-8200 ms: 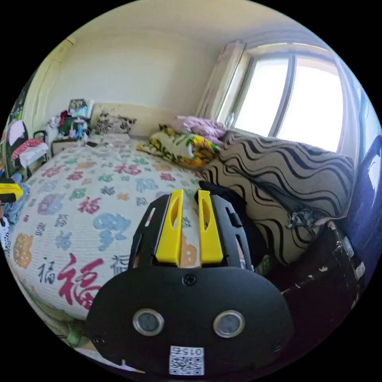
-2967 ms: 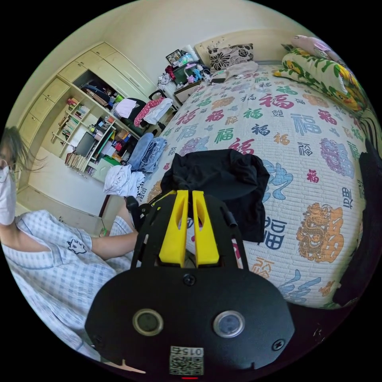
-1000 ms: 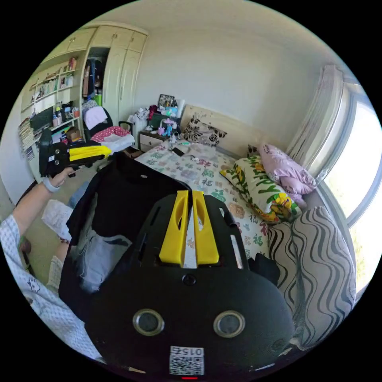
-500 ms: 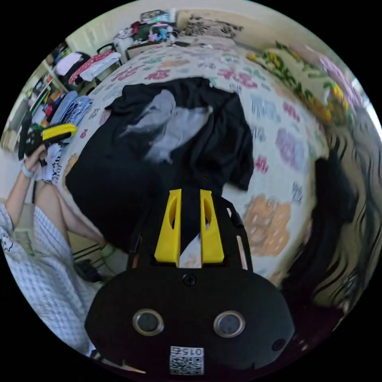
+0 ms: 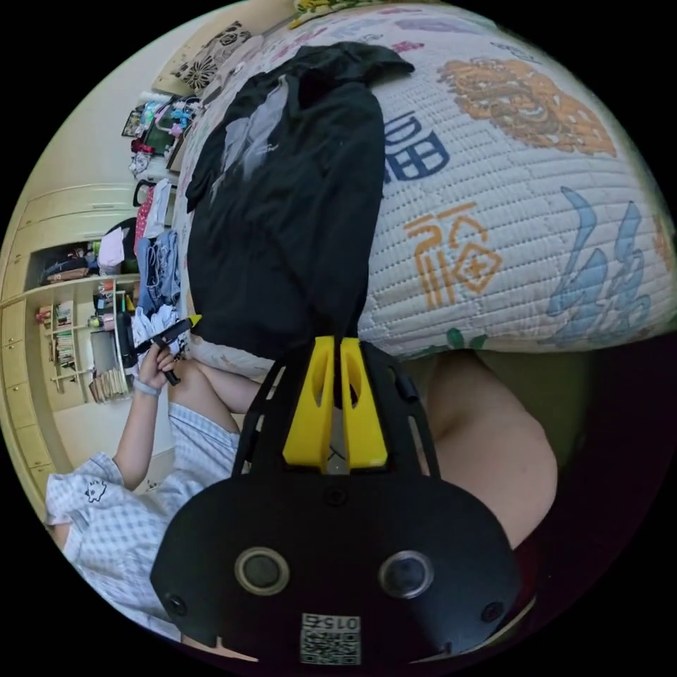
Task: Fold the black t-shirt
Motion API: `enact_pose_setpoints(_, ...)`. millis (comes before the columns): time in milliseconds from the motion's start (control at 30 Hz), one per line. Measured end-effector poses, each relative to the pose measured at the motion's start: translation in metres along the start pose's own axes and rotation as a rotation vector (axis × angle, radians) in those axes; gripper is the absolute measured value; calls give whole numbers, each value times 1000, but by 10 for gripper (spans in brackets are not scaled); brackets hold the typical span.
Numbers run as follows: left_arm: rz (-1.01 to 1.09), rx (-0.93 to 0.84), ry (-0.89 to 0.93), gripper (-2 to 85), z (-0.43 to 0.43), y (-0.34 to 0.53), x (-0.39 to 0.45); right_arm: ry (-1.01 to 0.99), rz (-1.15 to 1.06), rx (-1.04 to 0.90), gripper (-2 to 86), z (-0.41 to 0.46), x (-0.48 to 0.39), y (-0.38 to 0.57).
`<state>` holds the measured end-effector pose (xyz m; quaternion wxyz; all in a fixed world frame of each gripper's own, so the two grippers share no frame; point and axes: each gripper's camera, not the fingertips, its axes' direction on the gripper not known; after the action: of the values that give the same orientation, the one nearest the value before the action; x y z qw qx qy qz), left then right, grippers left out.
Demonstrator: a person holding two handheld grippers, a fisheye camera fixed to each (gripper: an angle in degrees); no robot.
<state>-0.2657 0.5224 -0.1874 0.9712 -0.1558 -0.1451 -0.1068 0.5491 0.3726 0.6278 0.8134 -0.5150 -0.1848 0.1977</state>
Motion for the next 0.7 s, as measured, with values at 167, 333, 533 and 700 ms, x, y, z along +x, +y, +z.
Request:
enact_pose_setpoints(167, 76, 99, -50, -1, -3, 0, -9, 213, -114, 139, -8, -17, -29, 37)
enact_pose_setpoints(333, 93, 55, -92, 0, 50, -13, -22, 376, -118, 82, -7, 37, -36, 32)
enact_pose_setpoints(533, 36, -11, -76, 16, 121, -35, -37, 302, -56, 173, 22, 45, -31, 41)
enact_pose_setpoints(700, 51, 72, -219, 38, 134, -33, -40, 236, -137, 362, 54, 4, -24, 42)
